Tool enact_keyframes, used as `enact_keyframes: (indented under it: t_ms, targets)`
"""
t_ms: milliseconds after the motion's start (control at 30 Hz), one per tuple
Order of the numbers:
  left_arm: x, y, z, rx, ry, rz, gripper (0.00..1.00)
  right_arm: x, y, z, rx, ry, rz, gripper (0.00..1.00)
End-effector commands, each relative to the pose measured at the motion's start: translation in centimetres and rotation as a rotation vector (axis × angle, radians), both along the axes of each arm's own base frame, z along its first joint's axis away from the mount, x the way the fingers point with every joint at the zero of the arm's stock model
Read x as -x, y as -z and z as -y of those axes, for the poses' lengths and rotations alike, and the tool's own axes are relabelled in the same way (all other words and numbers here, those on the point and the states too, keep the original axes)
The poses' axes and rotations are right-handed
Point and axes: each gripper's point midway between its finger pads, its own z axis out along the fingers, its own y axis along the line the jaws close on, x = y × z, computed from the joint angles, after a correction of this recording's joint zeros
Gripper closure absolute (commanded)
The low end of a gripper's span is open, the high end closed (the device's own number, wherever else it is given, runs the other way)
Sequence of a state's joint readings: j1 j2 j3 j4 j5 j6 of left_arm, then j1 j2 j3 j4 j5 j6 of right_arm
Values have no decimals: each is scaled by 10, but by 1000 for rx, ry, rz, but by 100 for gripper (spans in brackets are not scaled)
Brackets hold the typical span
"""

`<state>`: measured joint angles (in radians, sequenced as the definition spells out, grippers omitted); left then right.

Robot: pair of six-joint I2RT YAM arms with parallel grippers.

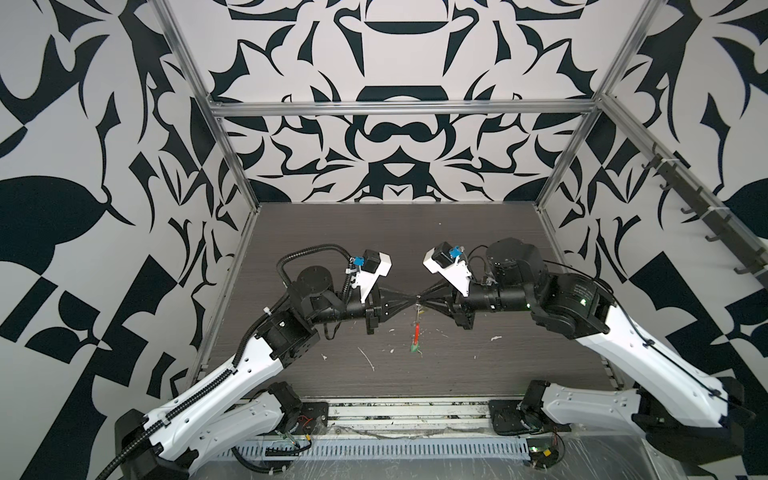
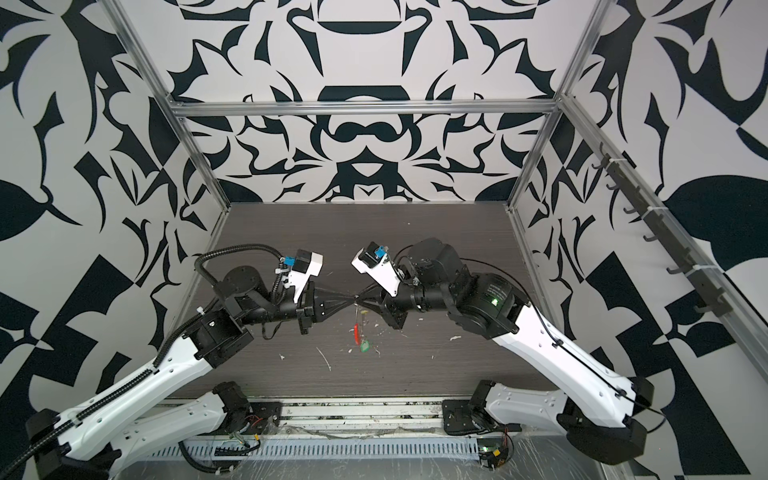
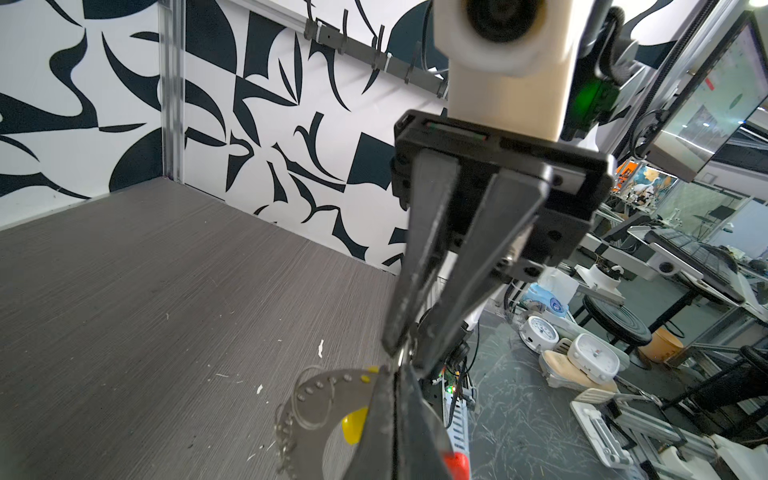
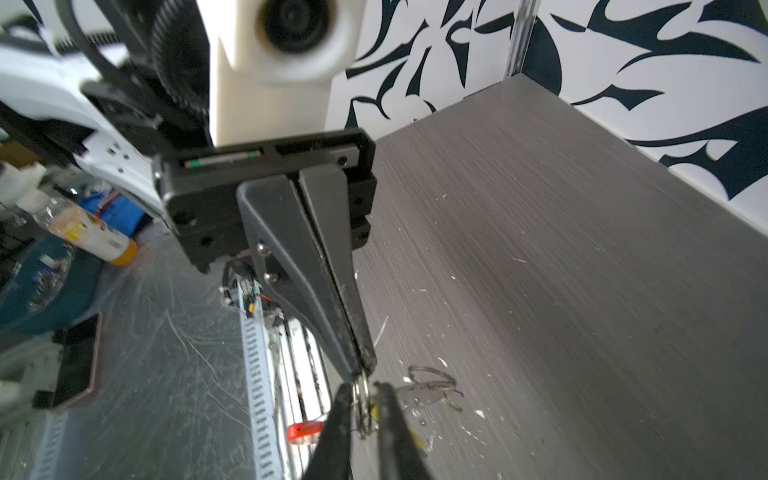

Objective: Remove the keys from the keyring

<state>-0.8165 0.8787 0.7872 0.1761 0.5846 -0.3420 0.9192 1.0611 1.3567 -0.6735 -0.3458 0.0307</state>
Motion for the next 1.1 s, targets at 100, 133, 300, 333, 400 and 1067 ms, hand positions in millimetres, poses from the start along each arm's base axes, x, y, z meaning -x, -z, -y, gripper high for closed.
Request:
enact_keyframes:
  t_ms: [100,133,300,333,400,1067]
  targets:
    - [2,-30,-12,133,-51,82,100,-2,-38,15,-270,82,175,64]
    - [3,-33,-14,144,-54,90,100,2,-39,17,-299,73,185,63]
    - [8,-44,-19,193,-46,119,100,8,-30,15,-343,41,180,63]
    - [9,-45,-19,201,-42,121,100,9,-28,12,-347,25,177,63]
    - [11,-46,-19,209,-33,120,100,11,-25,8,-351,2,161,60]
    - [4,-50,-20,247,-67,101,100,15,-19,-12,-352,-77,114,69]
